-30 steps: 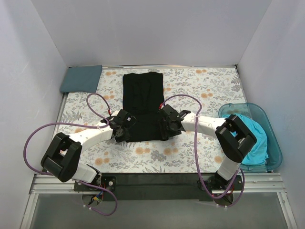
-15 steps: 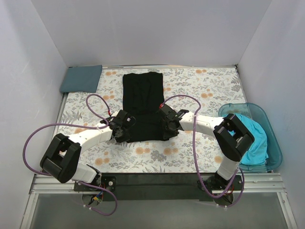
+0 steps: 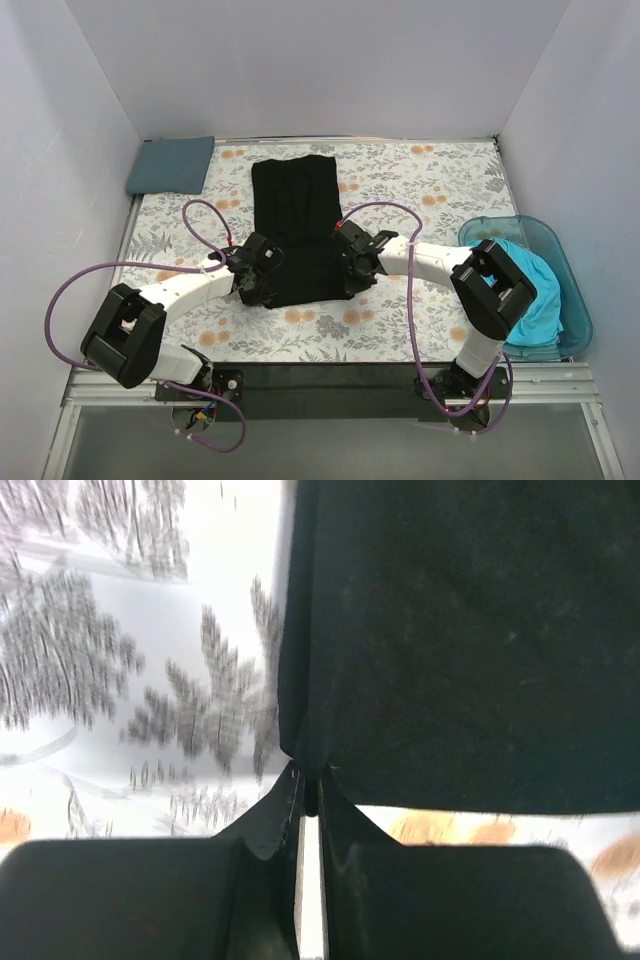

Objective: Fold and stack the t-shirts
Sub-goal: Fold the tshirt

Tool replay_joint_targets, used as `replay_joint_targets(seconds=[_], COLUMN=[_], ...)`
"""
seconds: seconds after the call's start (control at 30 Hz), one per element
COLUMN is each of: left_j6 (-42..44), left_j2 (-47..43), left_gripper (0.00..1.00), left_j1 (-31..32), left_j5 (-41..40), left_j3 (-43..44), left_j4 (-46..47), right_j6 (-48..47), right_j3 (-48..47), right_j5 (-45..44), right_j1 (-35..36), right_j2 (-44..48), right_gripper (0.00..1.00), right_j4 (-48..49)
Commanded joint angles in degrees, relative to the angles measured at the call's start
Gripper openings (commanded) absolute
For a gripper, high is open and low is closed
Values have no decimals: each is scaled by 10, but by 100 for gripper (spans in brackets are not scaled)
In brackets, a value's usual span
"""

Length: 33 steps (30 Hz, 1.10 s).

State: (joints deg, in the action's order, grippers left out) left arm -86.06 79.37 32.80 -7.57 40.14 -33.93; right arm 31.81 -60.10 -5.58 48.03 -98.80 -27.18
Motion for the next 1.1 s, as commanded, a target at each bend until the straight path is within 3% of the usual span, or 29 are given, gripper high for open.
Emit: replay_joint_targets(seconds=[0.0, 0.43, 0.7, 0.87, 1.07], left_j6=[27, 12, -12, -45, -74], left_j2=[-31, -214, -273, -283, -246], left_gripper=[0, 0, 0, 0, 0], left_j1=[6, 77, 83, 83, 83], left_j5=[43, 259, 302, 274, 170], left_j3=[25, 34, 69, 92, 133], left_j4=[-102, -294, -397, -404, -403], right_j6=[-43, -126, -170, -178, -177], right_j3=[21, 17, -41, -113, -240], right_j5=[1, 143, 166, 119, 40], right_j1=[2, 9, 10, 9, 5], right_j2=[14, 159, 177, 157, 111], right_gripper=[1, 1, 1, 1, 1], right_j4=[-94, -324, -457, -482, -480])
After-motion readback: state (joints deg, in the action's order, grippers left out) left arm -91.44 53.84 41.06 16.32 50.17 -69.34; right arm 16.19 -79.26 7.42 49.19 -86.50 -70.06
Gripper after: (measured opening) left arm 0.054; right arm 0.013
